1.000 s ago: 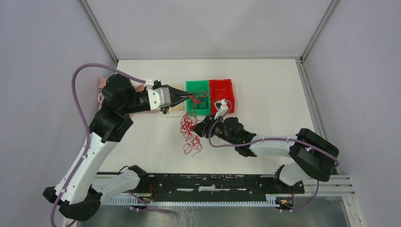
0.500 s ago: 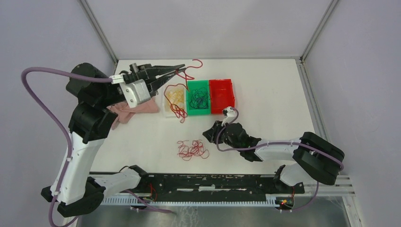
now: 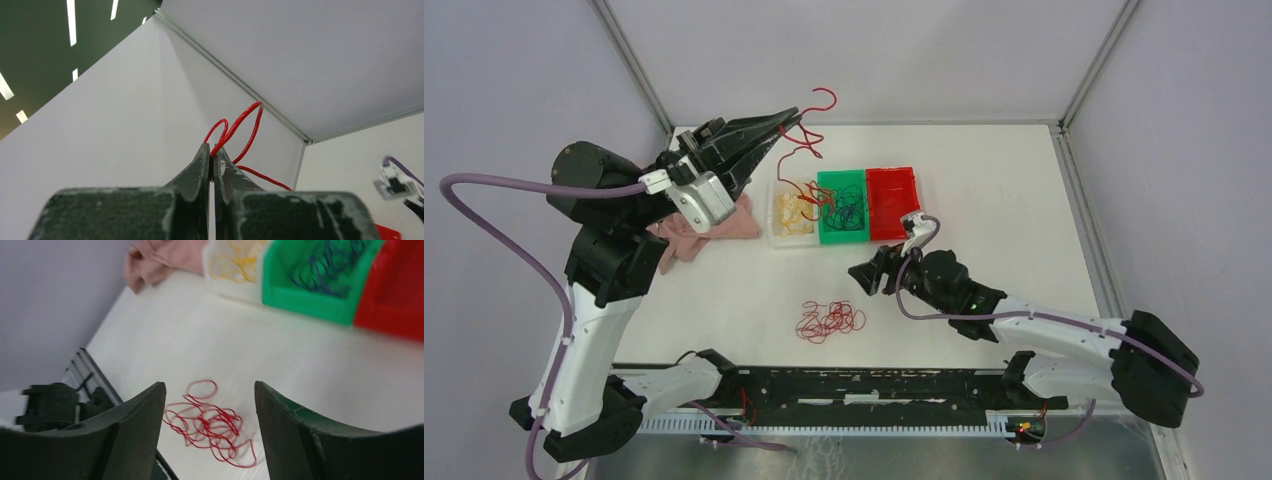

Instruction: Untangle the cables

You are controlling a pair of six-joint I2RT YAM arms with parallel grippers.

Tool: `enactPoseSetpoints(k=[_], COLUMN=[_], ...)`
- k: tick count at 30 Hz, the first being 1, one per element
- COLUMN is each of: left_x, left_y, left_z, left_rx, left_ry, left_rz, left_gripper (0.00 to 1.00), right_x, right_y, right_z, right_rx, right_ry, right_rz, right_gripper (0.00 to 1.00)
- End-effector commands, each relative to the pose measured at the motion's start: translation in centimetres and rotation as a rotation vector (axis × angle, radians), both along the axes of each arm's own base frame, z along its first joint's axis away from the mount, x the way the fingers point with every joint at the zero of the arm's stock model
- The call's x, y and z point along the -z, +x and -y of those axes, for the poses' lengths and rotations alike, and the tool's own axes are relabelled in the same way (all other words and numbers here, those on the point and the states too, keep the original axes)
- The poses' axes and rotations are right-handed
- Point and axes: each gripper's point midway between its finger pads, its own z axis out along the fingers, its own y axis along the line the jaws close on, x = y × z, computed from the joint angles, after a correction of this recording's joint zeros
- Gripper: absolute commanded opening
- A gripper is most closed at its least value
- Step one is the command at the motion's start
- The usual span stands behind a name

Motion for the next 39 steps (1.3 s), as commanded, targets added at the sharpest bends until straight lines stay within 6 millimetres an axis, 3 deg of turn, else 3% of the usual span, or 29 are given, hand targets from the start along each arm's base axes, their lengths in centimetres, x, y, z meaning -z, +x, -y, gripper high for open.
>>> enactPoseSetpoints(k=[1,7,9,13,15,18,23,30,33,39], left_x=[1.4,3.5,4.3,5.8,6.4,7.7,10.8,14.2,15.8,19.1], left_y=[-0.4,-0.2,-0.1,0.2,0.5,1.2,2.6,5.9,7.3,11.3], left_z=[0.1,0.9,1.2,1.6,1.7,1.9,3.3,6.8,8.9,12.2], left_rx=[0.013,0.056,0.072,0.089,0.084,0.067,0.085,0.098,0.101,0.077], left_ry=[0.021,0.04,0.046,0.059,0.064,0.084,0.122,0.168,0.2,0.244], left_rz=[-0.008,-0.094,-0.131,-0.183,-0.195,-0.214,-0.265,-0.322,-0.319,-0.333], left_gripper=[0.03,0.03,0.03,0.03,0.03,0.03,0.03,0.03,0.03,0.03], right_x=[-12.0,-19.8,-21.4,-22.1,-21.2,-18.8,-13.5,-6.1,-4.6,-3.7], right_y=[-0.9,-3.0,-2.9,-1.7,-0.9,1.6,5.9,7.7,7.7,7.2], right_z=[-1.3,-2.5,-3.1,-4.9,-5.1,-2.6,5.8,17.1,19.0,20.4], right_rx=[-0.151,-0.307,-0.308,-0.306,-0.274,-0.089,0.314,0.755,0.823,0.853], right_ry=[0.112,0.172,0.208,0.226,0.209,0.145,0.018,-0.214,-0.162,-0.143], right_rz=[0.31,0.482,0.494,0.468,0.444,0.381,0.269,0.086,0.063,0.075], right_gripper=[0.73,0.75,0.75,0.73,0.73,0.73,0.73,0.73,0.74,0.74])
